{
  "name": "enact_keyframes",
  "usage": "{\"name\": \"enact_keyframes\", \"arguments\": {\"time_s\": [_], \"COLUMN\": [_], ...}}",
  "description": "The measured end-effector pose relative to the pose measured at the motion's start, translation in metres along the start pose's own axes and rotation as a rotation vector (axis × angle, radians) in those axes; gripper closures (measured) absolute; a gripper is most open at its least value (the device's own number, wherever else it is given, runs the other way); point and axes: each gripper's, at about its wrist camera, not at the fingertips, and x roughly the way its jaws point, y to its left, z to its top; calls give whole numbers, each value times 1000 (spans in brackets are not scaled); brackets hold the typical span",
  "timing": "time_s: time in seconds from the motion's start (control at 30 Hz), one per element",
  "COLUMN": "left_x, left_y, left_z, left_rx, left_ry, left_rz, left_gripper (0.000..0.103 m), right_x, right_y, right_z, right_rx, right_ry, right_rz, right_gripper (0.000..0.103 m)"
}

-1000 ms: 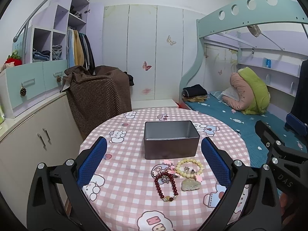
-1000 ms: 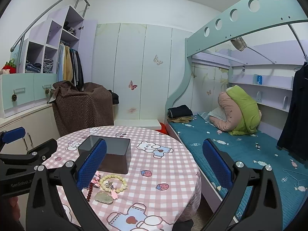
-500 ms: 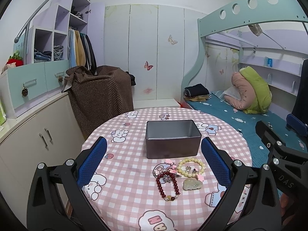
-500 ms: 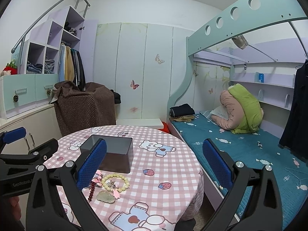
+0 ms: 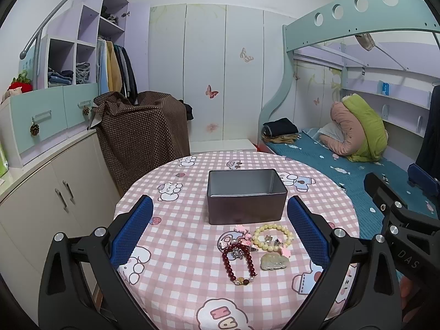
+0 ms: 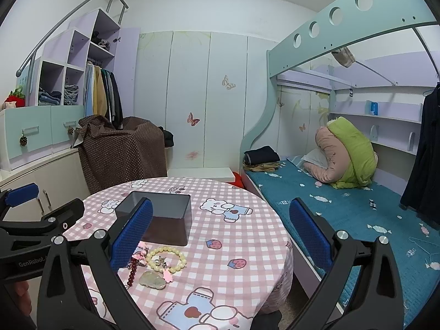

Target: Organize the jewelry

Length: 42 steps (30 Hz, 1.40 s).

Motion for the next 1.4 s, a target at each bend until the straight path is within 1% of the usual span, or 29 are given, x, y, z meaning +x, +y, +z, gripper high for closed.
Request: {"name": "enact_keyframes", "arguments": {"time_s": [0.1,0.23,0.47,0.83,0.97,1.07,1.2,1.4], "left_x": [0,0,-4,-8,-10,-11,-7,7], "left_y": [0,-4,-11,-12,-13,-11,-9,-1], "left_z": [0,-2,-4,-1,1,3,3,1], "left_rx": [-2,13,25,20,19,12,7,-3], "left_ry": [-2,-2,-9,-13,-17,-18,8,55], "left_rz": [0,-37,-36,-32,-27,-19,-12,5], "left_gripper": [6,5,5,6,6,6,6,6], "right_x": [0,2,1,-5,-6,-7,-4,7], "right_y": [-1,-3,-4,-6,-8,-10,-12,-11], "right_z": [-1,-1,0,2,3,3,4,1], "right_rx": [7,20,21,26,31,41,55,61], "right_ry": [2,11,10,-4,-5,-1,24,44], "right_rz": [1,-8,-16,-7,2,25,62,68], "right_gripper": [7,7,7,7,7,7,7,7]}}
